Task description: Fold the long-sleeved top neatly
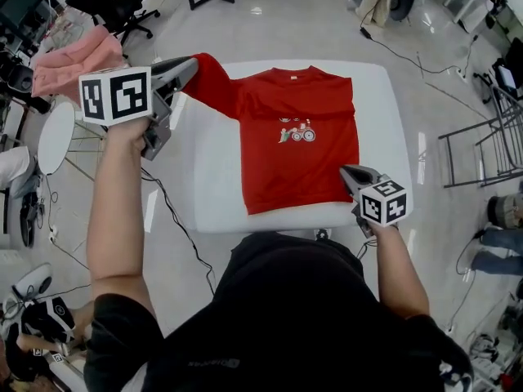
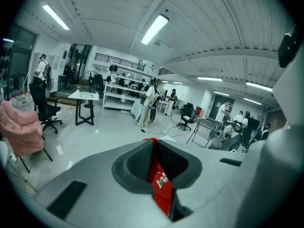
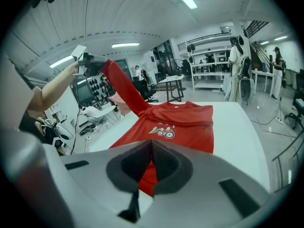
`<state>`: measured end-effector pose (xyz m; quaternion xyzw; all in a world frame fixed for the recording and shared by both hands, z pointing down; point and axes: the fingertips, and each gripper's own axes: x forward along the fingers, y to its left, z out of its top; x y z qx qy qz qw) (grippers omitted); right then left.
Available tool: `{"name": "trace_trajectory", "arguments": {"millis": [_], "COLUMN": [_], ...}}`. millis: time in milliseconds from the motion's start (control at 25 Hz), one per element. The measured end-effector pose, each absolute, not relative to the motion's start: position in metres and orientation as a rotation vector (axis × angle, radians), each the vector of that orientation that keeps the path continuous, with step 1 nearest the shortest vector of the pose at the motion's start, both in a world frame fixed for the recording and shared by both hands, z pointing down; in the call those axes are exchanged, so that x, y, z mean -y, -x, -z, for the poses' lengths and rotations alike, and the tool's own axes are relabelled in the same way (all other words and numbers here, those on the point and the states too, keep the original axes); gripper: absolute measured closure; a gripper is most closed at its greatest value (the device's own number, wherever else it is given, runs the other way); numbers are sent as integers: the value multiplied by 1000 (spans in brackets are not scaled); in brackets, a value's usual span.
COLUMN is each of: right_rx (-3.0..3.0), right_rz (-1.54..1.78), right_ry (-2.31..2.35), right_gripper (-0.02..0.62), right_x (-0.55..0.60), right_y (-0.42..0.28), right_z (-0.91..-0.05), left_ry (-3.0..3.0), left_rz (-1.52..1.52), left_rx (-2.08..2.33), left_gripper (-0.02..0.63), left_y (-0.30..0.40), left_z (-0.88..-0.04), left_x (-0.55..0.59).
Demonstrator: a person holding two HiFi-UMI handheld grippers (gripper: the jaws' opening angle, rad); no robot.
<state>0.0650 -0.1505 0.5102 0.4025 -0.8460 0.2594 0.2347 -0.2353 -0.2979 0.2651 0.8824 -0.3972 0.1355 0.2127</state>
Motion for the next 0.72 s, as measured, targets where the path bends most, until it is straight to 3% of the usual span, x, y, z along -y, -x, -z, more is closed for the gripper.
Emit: {"name": "trace_trajectory", "arguments": {"millis": [720], "right_rx": [2366], "right_rz": [-788], "right_ry": [-986], "right_gripper": [591], "right_x": [147], "right_y": [-181], "right_z": [-530], "left_ry": [-2143], "left_rz": [-576], "left_rx": [1021], "left_gripper": [578], "left_y": [25], "left_z": [-383], "left_x": [358]}}
